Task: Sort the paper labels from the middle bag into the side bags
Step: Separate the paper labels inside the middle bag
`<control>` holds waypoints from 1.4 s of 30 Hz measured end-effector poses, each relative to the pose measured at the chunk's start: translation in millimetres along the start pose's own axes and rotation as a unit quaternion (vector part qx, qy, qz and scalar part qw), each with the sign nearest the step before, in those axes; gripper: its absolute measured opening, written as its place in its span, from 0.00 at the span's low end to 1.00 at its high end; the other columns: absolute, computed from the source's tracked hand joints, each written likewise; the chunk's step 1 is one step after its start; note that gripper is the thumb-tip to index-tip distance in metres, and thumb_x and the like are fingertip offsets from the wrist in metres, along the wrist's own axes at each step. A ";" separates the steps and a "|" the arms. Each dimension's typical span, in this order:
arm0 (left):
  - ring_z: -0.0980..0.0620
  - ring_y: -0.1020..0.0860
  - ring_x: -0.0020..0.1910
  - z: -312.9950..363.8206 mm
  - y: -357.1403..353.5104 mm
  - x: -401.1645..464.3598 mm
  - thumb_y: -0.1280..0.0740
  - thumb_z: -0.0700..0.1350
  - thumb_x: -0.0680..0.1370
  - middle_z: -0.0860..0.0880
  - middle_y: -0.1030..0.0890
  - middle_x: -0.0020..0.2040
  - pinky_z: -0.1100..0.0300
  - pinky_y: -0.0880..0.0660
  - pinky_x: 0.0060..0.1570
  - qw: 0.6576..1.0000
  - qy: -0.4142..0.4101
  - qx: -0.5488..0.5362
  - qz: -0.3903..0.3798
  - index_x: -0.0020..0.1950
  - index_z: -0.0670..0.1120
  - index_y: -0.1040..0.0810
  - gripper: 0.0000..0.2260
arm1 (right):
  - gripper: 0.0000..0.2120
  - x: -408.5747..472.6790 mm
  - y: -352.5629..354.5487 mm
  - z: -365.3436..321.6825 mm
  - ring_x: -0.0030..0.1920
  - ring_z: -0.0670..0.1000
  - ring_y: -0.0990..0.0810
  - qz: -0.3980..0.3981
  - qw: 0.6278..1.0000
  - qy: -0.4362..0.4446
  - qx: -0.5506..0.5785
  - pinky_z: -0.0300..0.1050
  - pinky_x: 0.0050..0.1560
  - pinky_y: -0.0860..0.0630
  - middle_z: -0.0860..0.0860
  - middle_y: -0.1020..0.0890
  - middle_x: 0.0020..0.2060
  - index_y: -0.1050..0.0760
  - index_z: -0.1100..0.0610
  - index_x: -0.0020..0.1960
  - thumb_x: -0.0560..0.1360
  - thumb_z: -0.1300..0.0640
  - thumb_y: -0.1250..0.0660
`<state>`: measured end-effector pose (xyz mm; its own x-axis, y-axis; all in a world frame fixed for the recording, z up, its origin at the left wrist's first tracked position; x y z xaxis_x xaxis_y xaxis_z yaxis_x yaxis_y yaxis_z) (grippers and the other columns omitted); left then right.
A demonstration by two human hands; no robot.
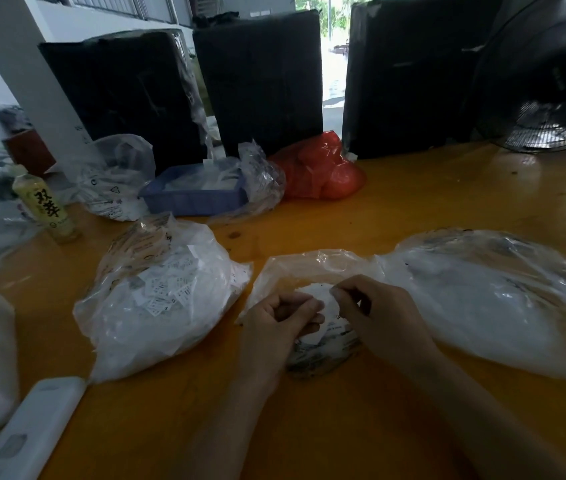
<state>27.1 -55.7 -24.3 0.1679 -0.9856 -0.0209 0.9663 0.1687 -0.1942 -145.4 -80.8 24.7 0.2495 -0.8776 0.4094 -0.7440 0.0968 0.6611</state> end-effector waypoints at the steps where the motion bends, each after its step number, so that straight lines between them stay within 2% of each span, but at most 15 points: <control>1: 0.44 0.12 0.47 0.0 1.1 0.4 0.20 0.50 0.67 0.42 0.12 0.47 0.59 0.17 0.46 1.000 0.000 -0.007 0.006 0.50 0.45 0.14 0.16 | 0.08 0.4 2.1 2.5 0.37 0.39 0.21 0.014 1.000 -0.015 0.018 0.30 0.34 0.26 0.36 0.21 0.38 0.21 0.50 0.56 0.82 0.51 0.37; 3: 0.44 0.12 0.48 -0.1 2.8 2.1 0.19 0.52 0.65 0.41 0.12 0.49 0.60 0.17 0.46 1.000 -0.003 -0.025 0.013 0.51 0.44 0.14 0.19 | 0.08 0.7 7.0 7.1 0.36 0.38 0.21 0.038 0.996 -0.045 0.073 0.30 0.30 0.28 0.41 0.19 0.38 0.21 0.50 0.55 0.83 0.51 0.38; 7: 0.44 0.12 0.50 0.6 2.5 3.3 0.20 0.51 0.67 0.41 0.12 0.50 0.59 0.17 0.47 0.999 -0.008 -0.045 0.006 0.52 0.43 0.15 0.19 | 0.14 -2.3 -1.3 1.4 0.38 0.38 0.21 -0.009 0.992 -0.049 0.118 0.30 0.34 0.27 0.40 0.19 0.42 0.24 0.44 0.51 0.76 0.36 0.38; 10: 0.43 0.12 0.51 -1.2 1.4 3.0 0.22 0.45 0.73 0.41 0.12 0.49 0.58 0.16 0.48 1.000 -0.009 -0.030 -0.001 0.53 0.42 0.15 0.11 | 0.05 -3.8 -10.3 1.2 0.39 0.38 0.21 -0.027 0.995 -0.043 0.088 0.29 0.34 0.27 0.39 0.20 0.42 0.24 0.42 0.49 0.77 0.43 0.32; 12: 0.43 0.12 0.51 0.1 0.2 2.7 0.21 0.48 0.71 0.41 0.12 0.50 0.58 0.16 0.48 0.999 -0.011 -0.035 -0.003 0.53 0.42 0.15 0.14 | 0.04 -2.9 -7.5 4.2 0.40 0.38 0.21 -0.013 0.995 -0.051 0.088 0.28 0.36 0.27 0.38 0.20 0.40 0.26 0.41 0.46 0.78 0.46 0.32; 15: 0.44 0.12 0.51 4.6 0.8 2.6 0.20 0.53 0.66 0.41 0.12 0.50 0.59 0.17 0.46 0.999 -0.008 -0.045 0.003 0.53 0.42 0.16 0.21 | 0.06 -0.1 3.3 7.9 0.35 0.38 0.21 0.026 0.991 -0.065 0.111 0.28 0.31 0.29 0.39 0.18 0.38 0.26 0.42 0.45 0.78 0.42 0.35; 19: 0.44 0.13 0.51 -1.3 1.8 4.1 0.23 0.42 0.76 0.42 0.12 0.49 0.59 0.17 0.45 1.000 0.003 -0.024 -0.001 0.53 0.41 0.17 0.08 | 0.12 -1.4 -5.7 4.3 0.38 0.40 0.19 -0.028 0.988 -0.070 0.132 0.34 0.34 0.22 0.36 0.19 0.44 0.29 0.35 0.53 0.73 0.34 0.36; 21: 0.45 0.13 0.51 -0.8 2.2 3.4 0.25 0.40 0.79 0.43 0.12 0.49 0.60 0.17 0.45 1.000 -0.002 -0.008 -0.004 0.53 0.42 0.18 0.05 | 0.08 -3.3 -12.8 -0.9 0.40 0.41 0.20 -0.049 0.991 -0.047 0.113 0.33 0.36 0.23 0.35 0.20 0.44 0.25 0.38 0.53 0.75 0.40 0.33; 24: 0.46 0.12 0.50 2.4 -0.1 1.9 0.25 0.40 0.79 0.43 0.12 0.49 0.60 0.17 0.45 1.000 -0.005 -0.008 -0.011 0.53 0.41 0.18 0.05 | 0.04 -3.2 -7.4 -0.6 0.44 0.36 0.20 -0.016 0.994 -0.042 0.103 0.27 0.42 0.25 0.38 0.18 0.41 0.23 0.42 0.50 0.77 0.49 0.30; 28: 0.47 0.13 0.51 6.6 -2.7 -0.3 0.24 0.40 0.78 0.46 0.12 0.50 0.59 0.17 0.44 1.000 -0.012 0.014 -0.019 0.55 0.44 0.18 0.07 | 0.05 -2.3 -4.6 -2.4 0.46 0.31 0.22 -0.009 0.995 -0.048 0.084 0.22 0.43 0.28 0.36 0.19 0.40 0.22 0.43 0.52 0.77 0.52 0.30; 31: 0.51 0.13 0.53 10.9 -7.5 -3.2 0.23 0.44 0.78 0.51 0.12 0.53 0.58 0.16 0.42 0.997 -0.028 0.064 -0.044 0.62 0.49 0.17 0.13 | 0.05 -4.6 -6.4 -8.7 0.44 0.35 0.21 -0.007 0.997 -0.024 0.067 0.26 0.42 0.26 0.38 0.20 0.40 0.21 0.46 0.50 0.77 0.55 0.28; 34: 0.52 0.13 0.51 10.9 -4.7 -4.1 0.24 0.46 0.78 0.52 0.12 0.49 0.61 0.17 0.37 0.994 -0.044 0.091 -0.032 0.54 0.51 0.13 0.05 | 0.04 -4.3 -7.5 -11.7 0.45 0.37 0.21 -0.010 0.997 -0.018 0.068 0.27 0.42 0.26 0.38 0.20 0.41 0.22 0.46 0.49 0.77 0.55 0.29; 37: 0.51 0.12 0.49 4.8 2.4 0.4 0.24 0.45 0.78 0.48 0.11 0.47 0.62 0.18 0.36 0.998 -0.028 0.051 -0.001 0.52 0.47 0.14 0.05 | 0.03 -3.0 -6.4 -7.3 0.48 0.33 0.22 0.004 0.997 -0.021 0.073 0.24 0.44 0.27 0.36 0.20 0.42 0.22 0.46 0.52 0.78 0.52 0.31; 40: 0.47 0.12 0.51 -2.5 9.5 6.4 0.22 0.43 0.75 0.44 0.11 0.49 0.63 0.17 0.44 0.998 0.008 -0.047 0.032 0.53 0.43 0.15 0.09 | 0.03 -0.2 -1.8 3.9 0.45 0.37 0.22 0.034 0.999 -0.027 0.032 0.28 0.41 0.26 0.36 0.21 0.43 0.22 0.46 0.53 0.80 0.52 0.32; 42: 0.46 0.12 0.53 -6.0 11.5 9.1 0.22 0.41 0.74 0.43 0.11 0.51 0.63 0.17 0.46 0.994 0.021 -0.097 0.044 0.53 0.41 0.15 0.10 | 0.07 2.6 -15.4 8.4 0.43 0.37 0.24 -0.024 0.999 -0.012 -0.038 0.30 0.44 0.28 0.39 0.20 0.49 0.21 0.46 0.58 0.80 0.52 0.32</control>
<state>38.6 -62.8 -32.6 0.2380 -0.9674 -0.0861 0.8919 0.2528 -0.3750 -138.5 -88.5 10.3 0.2684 -0.8931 0.3609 -0.6819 0.0885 0.7261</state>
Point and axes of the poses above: each hand's wrist, its own x-axis towards the middle knuckle, its own y-axis out of the back of the hand, z = x × y, the point moved 9 cm from there along x, towards the middle knuckle
